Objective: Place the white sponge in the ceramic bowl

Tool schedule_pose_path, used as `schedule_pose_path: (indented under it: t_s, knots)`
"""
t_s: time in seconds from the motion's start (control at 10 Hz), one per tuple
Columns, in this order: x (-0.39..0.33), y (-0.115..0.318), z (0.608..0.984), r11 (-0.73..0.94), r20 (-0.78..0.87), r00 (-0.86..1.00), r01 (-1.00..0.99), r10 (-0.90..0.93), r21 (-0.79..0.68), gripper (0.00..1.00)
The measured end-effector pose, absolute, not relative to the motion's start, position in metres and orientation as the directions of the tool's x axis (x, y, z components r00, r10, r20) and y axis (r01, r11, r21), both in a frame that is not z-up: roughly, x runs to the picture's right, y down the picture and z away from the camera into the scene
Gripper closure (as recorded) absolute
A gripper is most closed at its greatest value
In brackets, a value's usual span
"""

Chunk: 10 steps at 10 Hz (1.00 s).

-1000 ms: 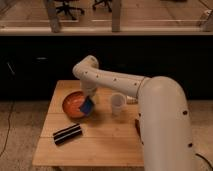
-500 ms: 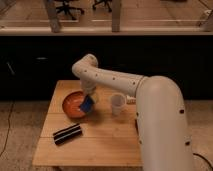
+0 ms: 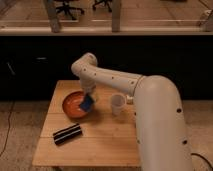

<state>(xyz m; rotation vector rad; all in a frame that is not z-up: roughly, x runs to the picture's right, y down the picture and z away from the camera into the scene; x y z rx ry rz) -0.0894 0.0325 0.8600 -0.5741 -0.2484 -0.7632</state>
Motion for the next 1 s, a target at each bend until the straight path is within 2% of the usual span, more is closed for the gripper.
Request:
schedule_pose_path:
  t_s: [1.0]
  knots:
    - [-0.0948, 0.0229, 0.8635, 0.554, 0.411, 0.671, 0.741, -0.616, -0.38, 1.0]
